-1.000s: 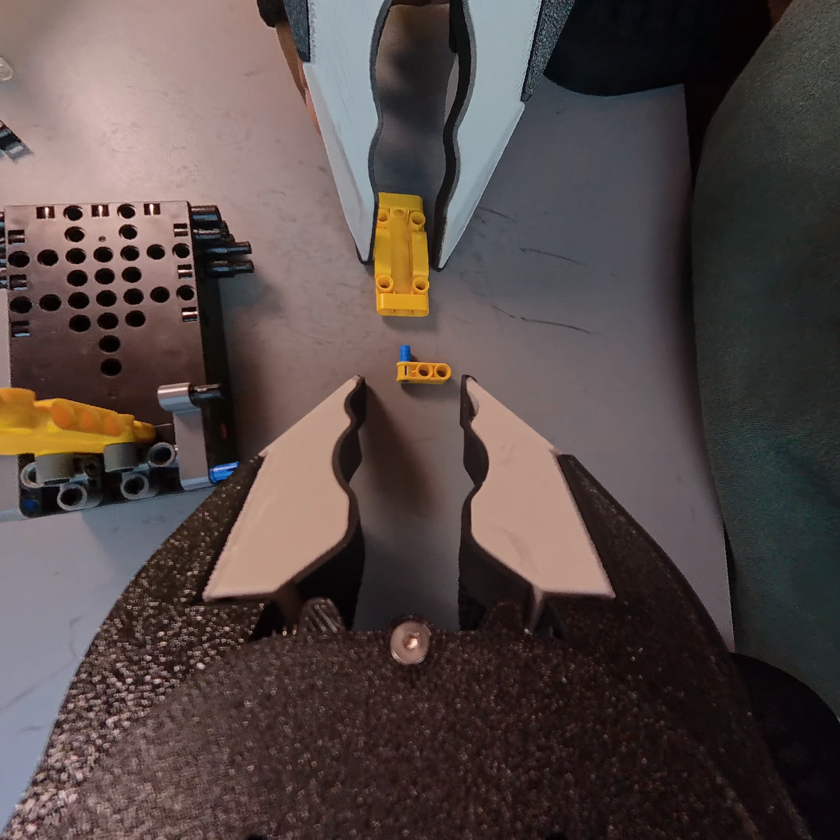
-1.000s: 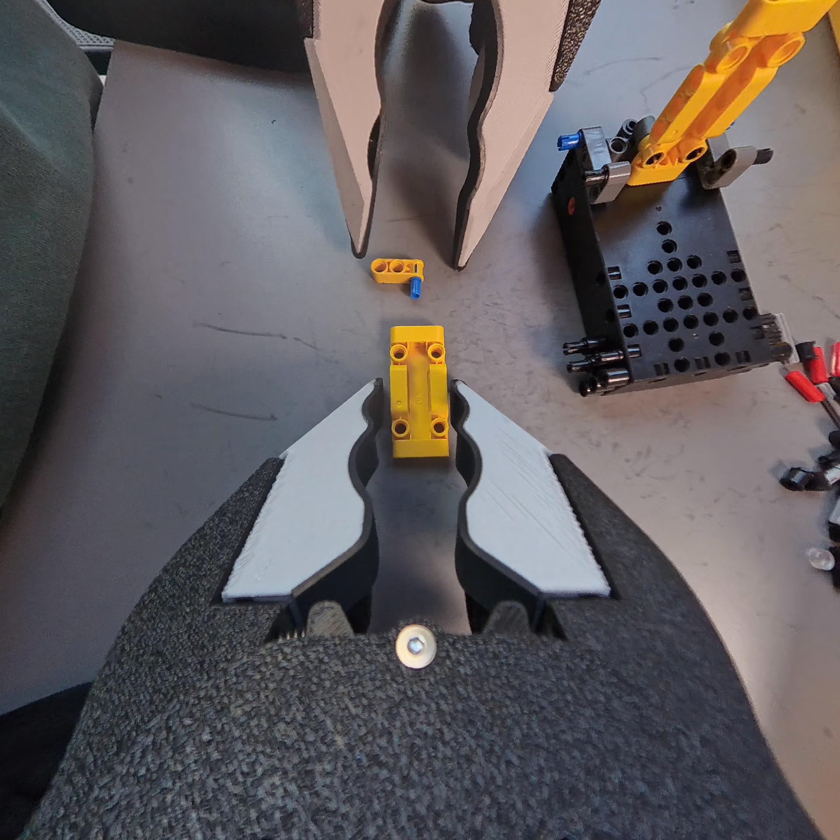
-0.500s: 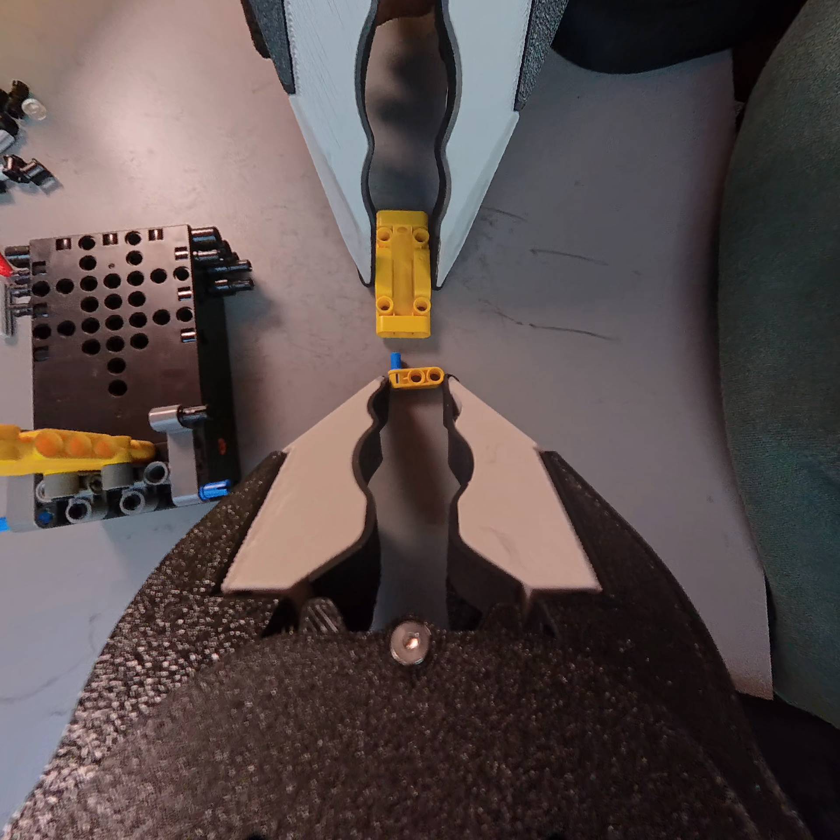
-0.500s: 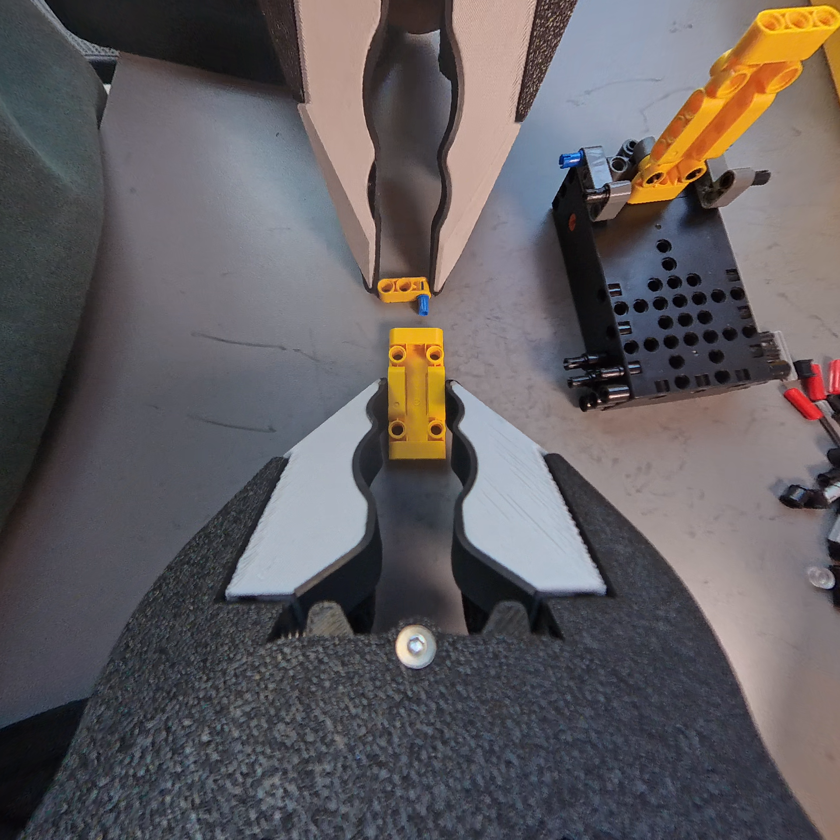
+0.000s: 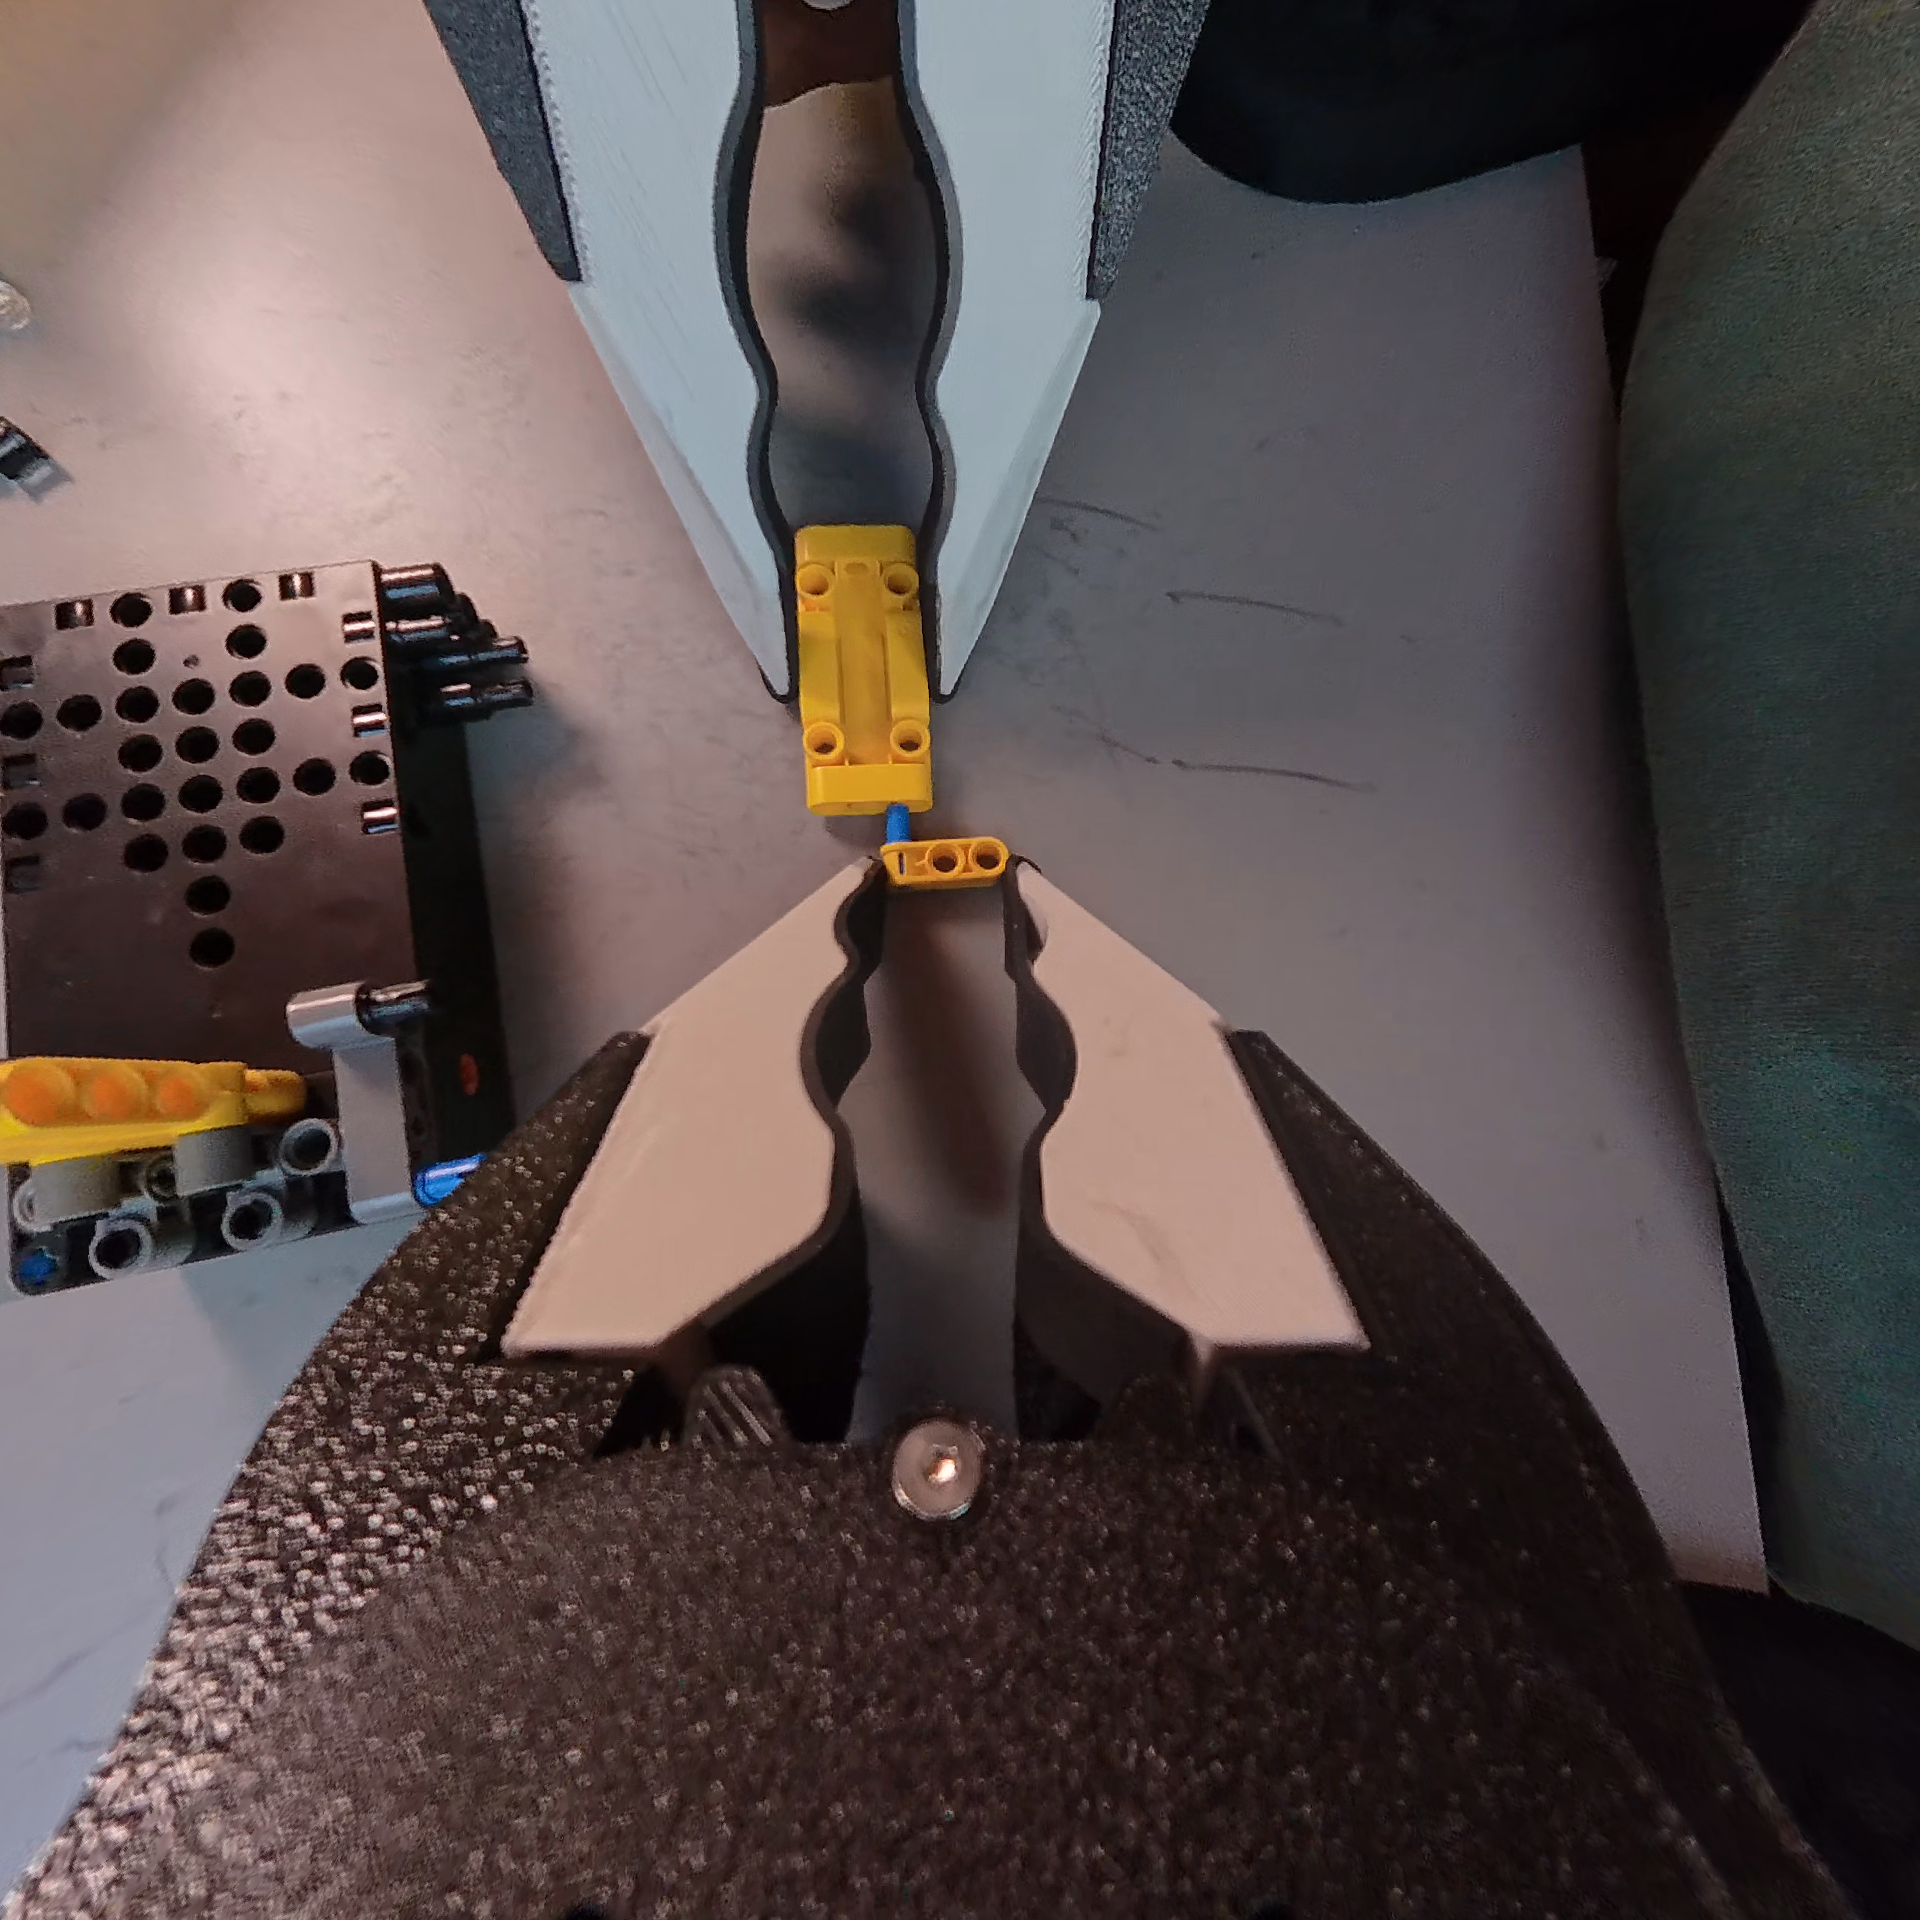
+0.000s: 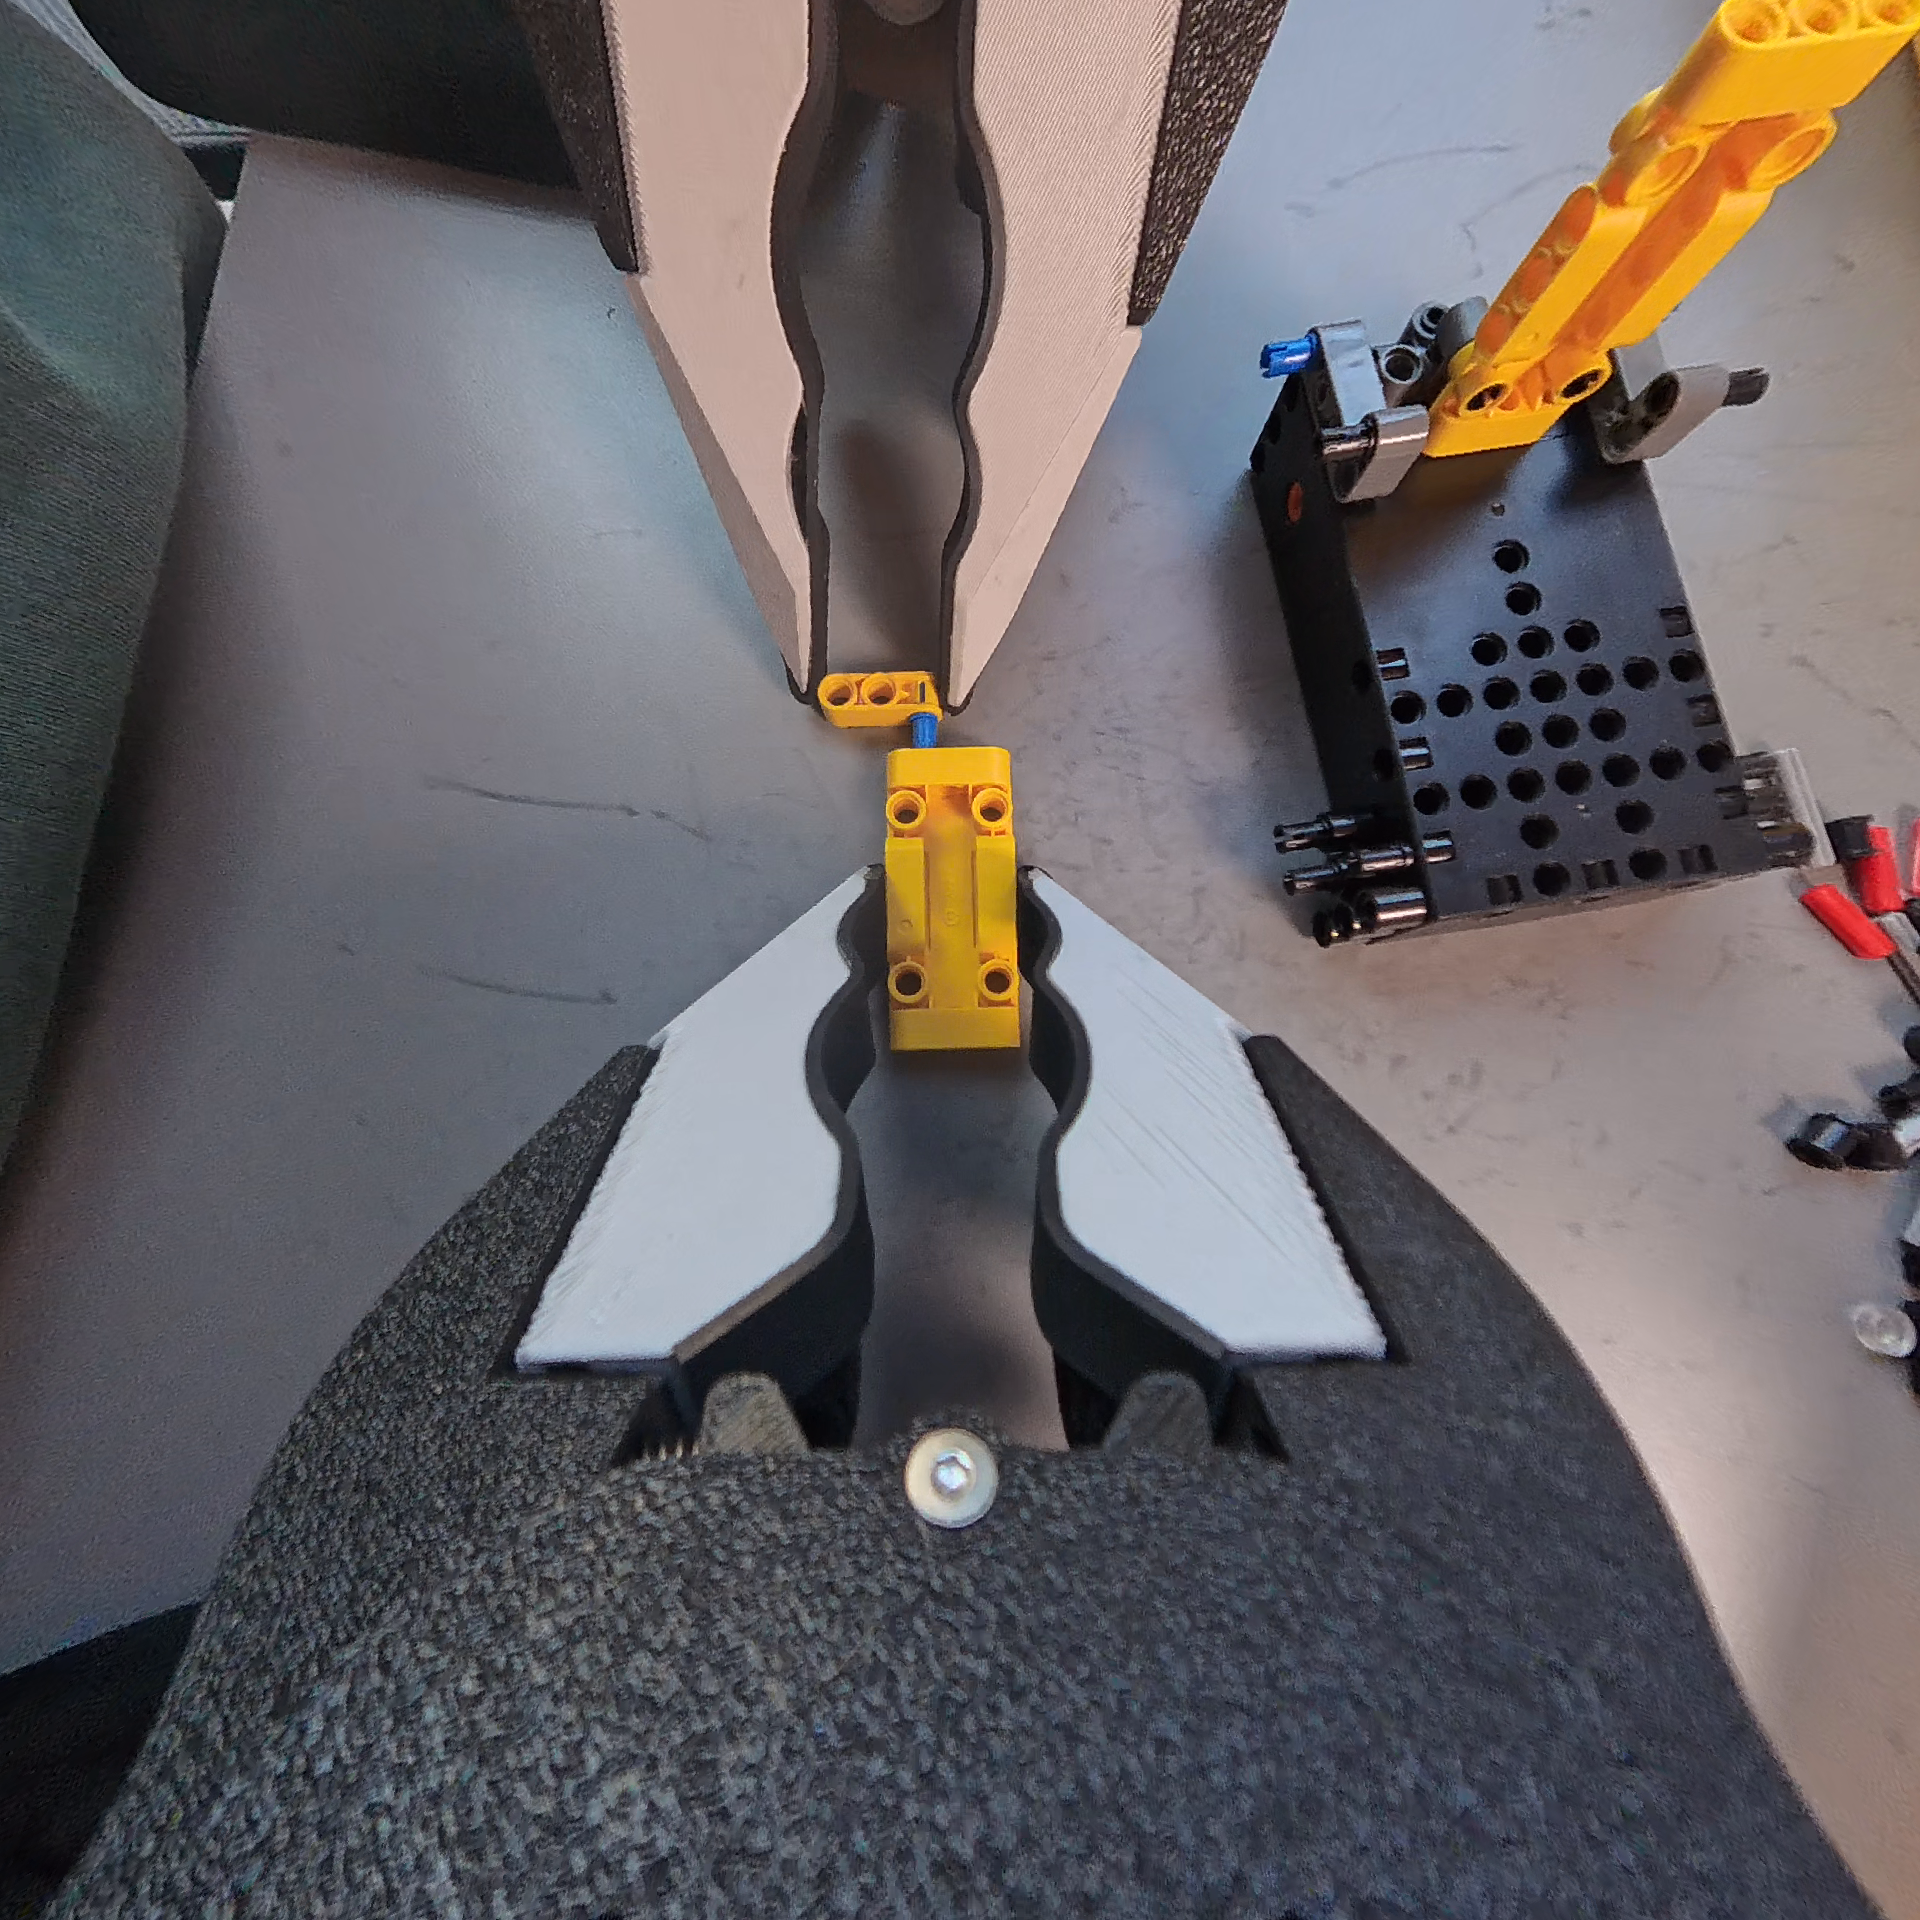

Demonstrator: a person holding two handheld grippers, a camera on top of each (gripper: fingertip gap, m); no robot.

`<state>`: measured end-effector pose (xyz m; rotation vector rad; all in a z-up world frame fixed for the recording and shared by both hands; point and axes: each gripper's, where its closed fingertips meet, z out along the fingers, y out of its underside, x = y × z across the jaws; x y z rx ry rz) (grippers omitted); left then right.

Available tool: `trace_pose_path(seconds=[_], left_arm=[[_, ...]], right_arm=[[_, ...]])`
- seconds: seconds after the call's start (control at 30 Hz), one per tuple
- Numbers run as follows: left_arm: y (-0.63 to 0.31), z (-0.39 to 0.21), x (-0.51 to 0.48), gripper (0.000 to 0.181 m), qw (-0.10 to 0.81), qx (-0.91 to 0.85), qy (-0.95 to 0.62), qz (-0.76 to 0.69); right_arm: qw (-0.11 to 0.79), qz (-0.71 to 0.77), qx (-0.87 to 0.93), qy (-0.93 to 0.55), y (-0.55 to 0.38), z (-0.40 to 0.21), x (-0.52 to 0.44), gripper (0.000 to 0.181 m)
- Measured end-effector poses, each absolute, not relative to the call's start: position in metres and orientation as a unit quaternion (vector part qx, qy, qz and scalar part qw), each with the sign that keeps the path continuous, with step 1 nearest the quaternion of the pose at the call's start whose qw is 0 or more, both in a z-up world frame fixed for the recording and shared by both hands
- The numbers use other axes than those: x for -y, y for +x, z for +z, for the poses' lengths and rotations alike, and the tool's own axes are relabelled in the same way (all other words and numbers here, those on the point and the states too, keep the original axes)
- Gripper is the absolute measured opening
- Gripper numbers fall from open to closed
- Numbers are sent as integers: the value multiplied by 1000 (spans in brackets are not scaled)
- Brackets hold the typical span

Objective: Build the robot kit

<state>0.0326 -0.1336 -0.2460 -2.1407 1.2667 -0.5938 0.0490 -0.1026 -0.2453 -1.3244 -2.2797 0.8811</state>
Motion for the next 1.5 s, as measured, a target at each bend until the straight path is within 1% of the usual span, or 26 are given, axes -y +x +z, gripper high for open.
trace_pose_path(seconds=[0.6,1.17,1.5], left_arm=[[35,-246,133,21,293,-476,-800,-217],[41,-247,135,20,288,-533,-770,-198],[42,-247,135,19,295,-565,-738,-223]], right_arm=[[188,307,806,-469,50,-246,101,24],[177,320,809,-460,54,-245,103,23],[181,315,812,-457,54,-245,103,23]])
